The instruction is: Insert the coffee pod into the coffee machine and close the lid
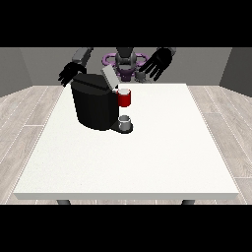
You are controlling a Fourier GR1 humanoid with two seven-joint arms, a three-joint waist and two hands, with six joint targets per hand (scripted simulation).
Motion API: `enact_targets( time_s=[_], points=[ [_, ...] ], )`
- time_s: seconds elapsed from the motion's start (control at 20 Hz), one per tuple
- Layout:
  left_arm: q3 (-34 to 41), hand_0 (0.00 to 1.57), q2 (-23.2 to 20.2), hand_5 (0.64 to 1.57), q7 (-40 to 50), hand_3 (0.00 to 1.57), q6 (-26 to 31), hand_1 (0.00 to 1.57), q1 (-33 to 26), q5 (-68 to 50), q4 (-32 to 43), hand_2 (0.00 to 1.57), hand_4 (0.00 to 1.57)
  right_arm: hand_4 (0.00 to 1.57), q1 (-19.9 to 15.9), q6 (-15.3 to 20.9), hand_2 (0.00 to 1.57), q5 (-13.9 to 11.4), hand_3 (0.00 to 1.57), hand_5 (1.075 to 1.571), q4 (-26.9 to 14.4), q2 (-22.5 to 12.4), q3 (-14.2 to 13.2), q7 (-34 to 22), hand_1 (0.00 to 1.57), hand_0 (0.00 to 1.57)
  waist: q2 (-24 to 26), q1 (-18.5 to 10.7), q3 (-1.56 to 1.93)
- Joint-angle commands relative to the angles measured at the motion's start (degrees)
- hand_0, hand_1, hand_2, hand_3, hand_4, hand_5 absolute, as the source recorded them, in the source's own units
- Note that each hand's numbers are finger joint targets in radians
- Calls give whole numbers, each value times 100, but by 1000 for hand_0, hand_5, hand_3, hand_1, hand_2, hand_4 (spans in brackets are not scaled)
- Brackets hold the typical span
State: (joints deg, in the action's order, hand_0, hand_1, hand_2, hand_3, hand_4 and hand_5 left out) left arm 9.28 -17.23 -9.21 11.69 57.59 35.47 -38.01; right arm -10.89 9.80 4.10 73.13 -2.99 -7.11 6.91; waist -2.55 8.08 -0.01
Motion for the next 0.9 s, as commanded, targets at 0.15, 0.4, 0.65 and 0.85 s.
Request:
enact_targets(
  time_s=[0.15,0.4,0.65,0.85],
  points=[
    [896,0,829,1571,-380,0,115,0,-1032,-1285,-54,0,0,445,609,-226,0,107,0,1571,32,-205,-112,-22,0,0,1055,-568,-4],
    [992,0,953,1571,-573,0,228,0,-1748,-1559,-217,0,0,366,953,-508,0,-31,0,1571,273,-366,120,23,0,0,1519,-792,0],
    [1097,0,1337,1571,-315,0,256,0,-2158,-1906,-329,0,90,257,563,-694,0,71,0,1571,623,-529,181,-436,0,0,1798,-1049,1],
    [1191,0,1145,1571,-708,0,411,0,-2540,-2070,-399,0,0,43,-34,-786,0,-18,0,1571,1205,-697,380,-844,0,0,1554,-972,-3]
  ],
)
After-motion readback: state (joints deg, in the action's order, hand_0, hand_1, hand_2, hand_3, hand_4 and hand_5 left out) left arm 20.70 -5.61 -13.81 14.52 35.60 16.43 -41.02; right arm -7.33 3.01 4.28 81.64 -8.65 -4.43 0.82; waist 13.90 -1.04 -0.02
